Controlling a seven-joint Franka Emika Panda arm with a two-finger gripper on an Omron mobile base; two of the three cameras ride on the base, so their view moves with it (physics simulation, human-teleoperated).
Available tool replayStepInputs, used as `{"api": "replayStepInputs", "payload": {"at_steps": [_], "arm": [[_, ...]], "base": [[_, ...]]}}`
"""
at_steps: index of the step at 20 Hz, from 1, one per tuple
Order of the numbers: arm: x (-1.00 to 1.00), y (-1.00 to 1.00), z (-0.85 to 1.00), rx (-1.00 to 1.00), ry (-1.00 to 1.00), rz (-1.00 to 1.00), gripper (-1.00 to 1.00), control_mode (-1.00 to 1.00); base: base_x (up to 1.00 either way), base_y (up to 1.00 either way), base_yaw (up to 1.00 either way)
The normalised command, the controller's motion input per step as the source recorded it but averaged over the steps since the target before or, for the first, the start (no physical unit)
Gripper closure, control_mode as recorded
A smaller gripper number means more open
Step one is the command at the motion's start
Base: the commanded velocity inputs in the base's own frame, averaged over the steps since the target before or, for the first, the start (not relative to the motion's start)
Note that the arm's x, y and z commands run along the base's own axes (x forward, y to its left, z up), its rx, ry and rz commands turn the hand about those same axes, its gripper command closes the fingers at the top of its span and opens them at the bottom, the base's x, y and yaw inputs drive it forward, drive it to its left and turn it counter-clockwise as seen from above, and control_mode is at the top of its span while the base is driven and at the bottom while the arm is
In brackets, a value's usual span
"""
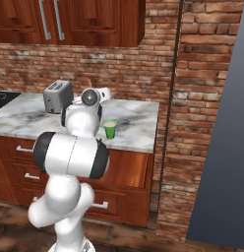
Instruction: Pick up the straw from the left drawer and put it inside the smoothie cup.
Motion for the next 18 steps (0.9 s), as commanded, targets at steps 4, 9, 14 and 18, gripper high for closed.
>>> {"api": "replayStepInputs", "payload": {"at_steps": [4,9,14,18], "arm": [[-0.44,0.35,0.18,-0.19,0.46,-0.25,1.0,-1.0],[-0.22,0.3,0.44,-0.28,0.33,-0.13,1.0,-1.0],[-0.3,0.25,0.18,-0.42,0.25,-0.01,1.0,-1.0],[-0.02,0.01,0.11,-0.37,0.11,0.01,1.0,-1.0]], "base": [[0.0,0.0,0.0],[0.0,0.0,0.0],[0.0,0.0,0.0],[0.0,0.0,0.0]]}}
